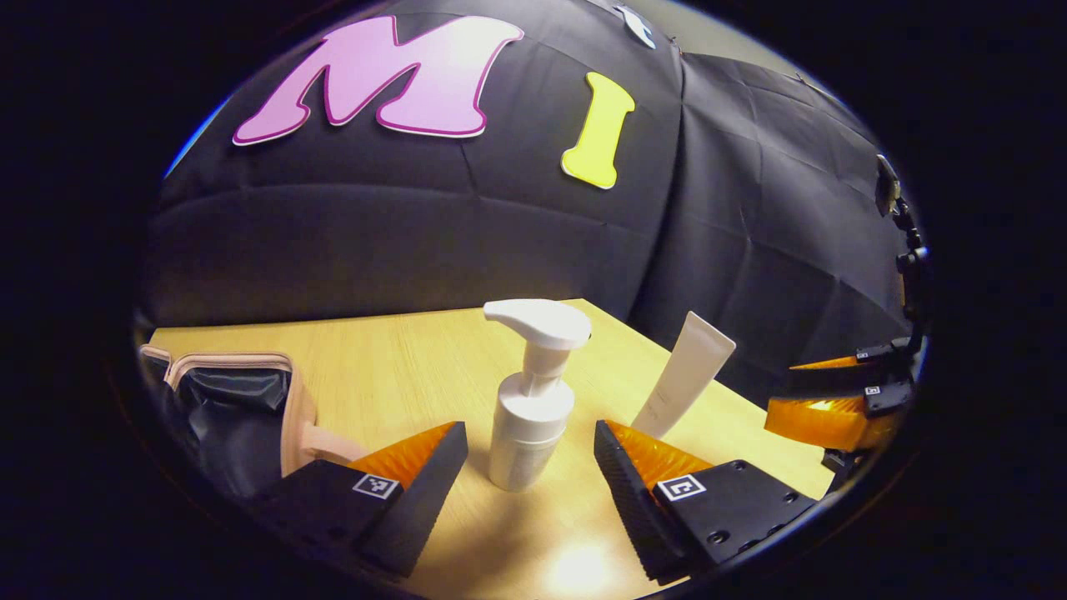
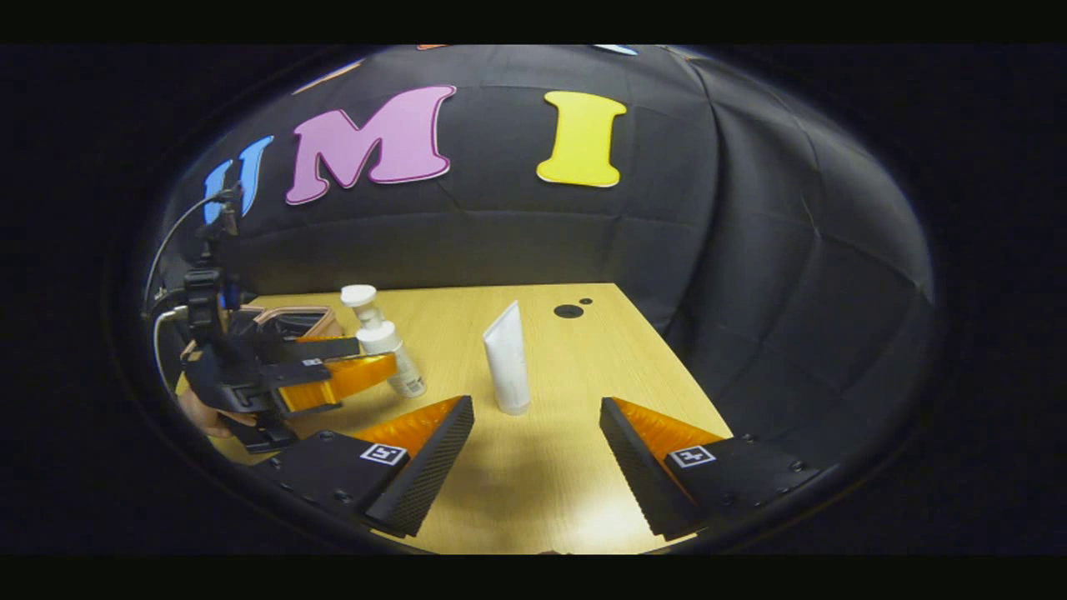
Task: First open the suitcase, pack the skin care products into it, and then close the suitcase.
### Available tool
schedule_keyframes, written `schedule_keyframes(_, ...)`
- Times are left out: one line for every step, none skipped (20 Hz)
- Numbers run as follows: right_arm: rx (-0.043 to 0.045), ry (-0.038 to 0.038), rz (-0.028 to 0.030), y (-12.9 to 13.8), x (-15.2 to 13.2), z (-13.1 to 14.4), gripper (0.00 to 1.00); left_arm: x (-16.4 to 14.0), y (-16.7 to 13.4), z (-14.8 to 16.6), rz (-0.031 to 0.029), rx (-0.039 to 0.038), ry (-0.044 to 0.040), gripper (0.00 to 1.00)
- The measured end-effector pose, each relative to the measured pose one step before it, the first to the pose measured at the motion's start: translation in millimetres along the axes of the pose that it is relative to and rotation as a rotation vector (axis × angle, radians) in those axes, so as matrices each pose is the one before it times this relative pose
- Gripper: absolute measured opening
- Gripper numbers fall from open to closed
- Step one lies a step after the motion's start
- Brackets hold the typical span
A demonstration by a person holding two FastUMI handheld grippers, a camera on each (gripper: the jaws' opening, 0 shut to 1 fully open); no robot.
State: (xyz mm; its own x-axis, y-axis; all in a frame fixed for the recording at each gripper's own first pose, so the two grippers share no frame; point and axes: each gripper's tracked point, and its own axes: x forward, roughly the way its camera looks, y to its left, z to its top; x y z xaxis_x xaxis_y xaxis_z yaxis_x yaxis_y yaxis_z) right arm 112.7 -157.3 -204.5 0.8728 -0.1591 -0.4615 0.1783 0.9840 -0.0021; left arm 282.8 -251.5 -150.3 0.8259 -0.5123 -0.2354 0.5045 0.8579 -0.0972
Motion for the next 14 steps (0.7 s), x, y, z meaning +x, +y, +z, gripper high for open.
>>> schedule_keyframes(0.01445, 0.0129, -0.0074, -2.23, 2.3, -3.95, 0.98, 9.62, -0.76, -1.74, 0.00362, 0.02183, 0.00913, 0.96)
schedule_keyframes(0.02337, 0.01095, -0.00774, -1.28, 3.64, -2.57, 0.97, 9.4, -0.32, -0.81, 0.00524, 0.02121, 0.00785, 0.96)
schedule_keyframes(0.02897, 0.0057, 0.00045, 1.37, 2.95, -1.15, 0.98, 11.7, -0.87, -1.99, 0.0034, 0.01594, 0.00661, 0.96)
schedule_keyframes(0.02308, 0.00686, 0.00606, 3.31, 2.78, -1.81, 0.94, 8.88, 0.11, -0.85, 0.01014, 0.01217, 0.00734, 0.96)
schedule_keyframes(0.01024, 0.00694, 0.00744, 3.63, 2.94, -1.54, 0.98, 6.3, -0.67, -0.13, 0.00854, 0.00572, 0.00607, 0.95)
schedule_keyframes(-0.00478, 0.00365, 0.00271, 1.97, 4.16, -1.08, 0.98, 6.66, 2.69, -2.09, 0.01372, 0.00128, 0.00362, 0.92)
schedule_keyframes(-0.00798, -0.00297, 0.00172, 1.85, 6.01, 0.29, 0.98, 3.68, 0.74, -0.89, 0.00036, -0.00952, 0.00819, 0.81)
schedule_keyframes(-0.00849, -0.00707, 0.00991, 3.09, 5.79, 1.12, 0.99, 0.56, -3.06, -0.55, -0.00759, -0.01093, -0.00101, 0.68)
schedule_keyframes(-0.01194, -0.00747, 0.01845, 3.78, 6.61, 1.78, 0.99, 2.43, 0.46, 1.6, -0.0053, -0.00306, -0.00466, 0.65)
schedule_keyframes(-0.0064, -0.00739, 0.01513, 2.29, 8.11, 1.46, 0.98, 1.51, -0.44, -0.22, -0.00555, -0.00076, -0.00517, 0.63)
schedule_keyframes(0.00217, 0.00562, 0.01996, 3.1, 6.81, -2.59, 0.98, -1.02, 0.43, 1.47, -0.00457, -0.00219, -0.00794, 0.65)
schedule_keyframes(0.00471, 0.01015, 0.00157, -0.71, 8.41, -5.82, 0.98, -1.52, 1.3, -0.34, -0.00655, -0.00931, -0.00396, 0.64)
schedule_keyframes(0.00652, 0.01419, -0.00177, -1.49, 7.52, -3.99, 0.98, -2.98, 2.81, 0.8, 0.00331, -0.01482, -0.00752, 0.62)
schedule_keyframes(0.00346, 0.00061, -0.00911, -0.81, 8.01, -1.57, 0.99, -3.99, 4.56, -1.67, 0.00839, -0.01514, -0.00086, 0.62)
